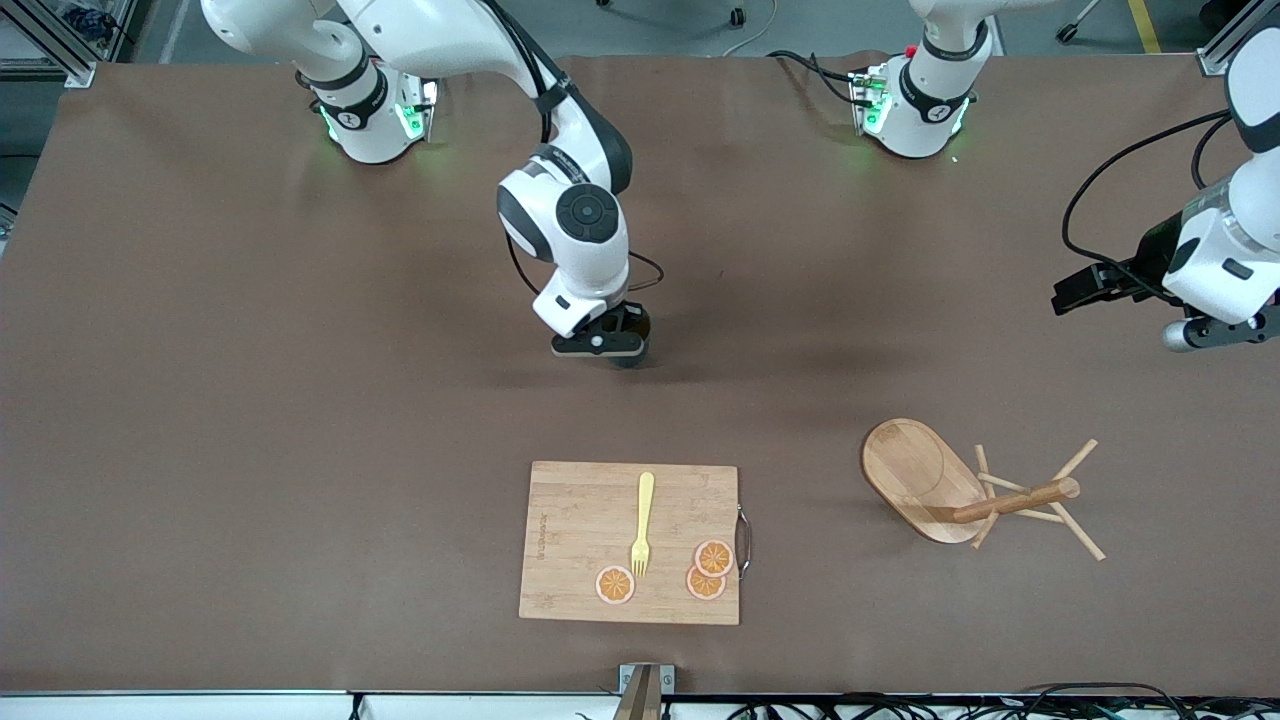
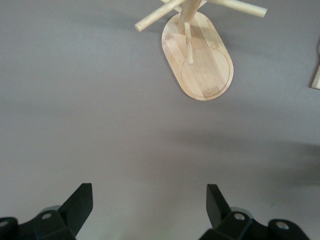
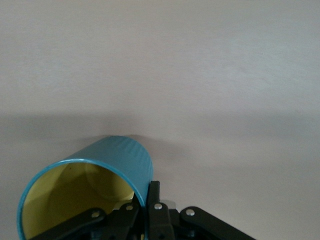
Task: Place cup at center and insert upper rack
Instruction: 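Carry the teal mug with the right gripper toward the table middle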
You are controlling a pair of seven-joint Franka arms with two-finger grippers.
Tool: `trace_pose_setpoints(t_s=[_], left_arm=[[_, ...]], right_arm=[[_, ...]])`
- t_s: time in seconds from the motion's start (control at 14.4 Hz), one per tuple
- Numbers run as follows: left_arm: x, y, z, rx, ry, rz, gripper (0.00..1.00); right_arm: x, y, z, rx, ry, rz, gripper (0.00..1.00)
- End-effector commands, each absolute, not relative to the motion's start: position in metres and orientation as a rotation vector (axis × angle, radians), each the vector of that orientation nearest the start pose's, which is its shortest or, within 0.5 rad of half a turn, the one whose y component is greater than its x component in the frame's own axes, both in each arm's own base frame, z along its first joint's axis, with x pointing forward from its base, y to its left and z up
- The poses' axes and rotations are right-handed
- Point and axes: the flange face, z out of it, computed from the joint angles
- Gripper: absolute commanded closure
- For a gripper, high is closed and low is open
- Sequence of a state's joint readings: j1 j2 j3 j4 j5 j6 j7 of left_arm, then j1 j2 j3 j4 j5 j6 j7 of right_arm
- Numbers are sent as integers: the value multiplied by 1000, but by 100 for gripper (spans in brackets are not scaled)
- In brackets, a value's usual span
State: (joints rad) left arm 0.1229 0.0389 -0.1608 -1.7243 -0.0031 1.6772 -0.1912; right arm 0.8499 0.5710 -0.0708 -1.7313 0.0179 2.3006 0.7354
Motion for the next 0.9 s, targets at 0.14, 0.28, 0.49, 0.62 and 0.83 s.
trace_pose_setpoints(t_s=[0.14,0.28,0.49,0.62,0.83], left_arm=[[563,-21,537,-3139,-242,123,0],[562,-21,533,-3137,-244,139,0],[560,-36,531,-3136,-218,151,0],[558,-68,530,-3138,-150,154,0],[554,-114,527,-3134,-177,158,0]], right_arm=[[475,500,251,-3133,-62,-89,100],[472,505,250,-3129,-71,-90,99],[470,509,248,-3121,-78,-75,89],[470,509,244,-3126,-83,-69,64],[472,510,250,-3123,-93,-73,0]])
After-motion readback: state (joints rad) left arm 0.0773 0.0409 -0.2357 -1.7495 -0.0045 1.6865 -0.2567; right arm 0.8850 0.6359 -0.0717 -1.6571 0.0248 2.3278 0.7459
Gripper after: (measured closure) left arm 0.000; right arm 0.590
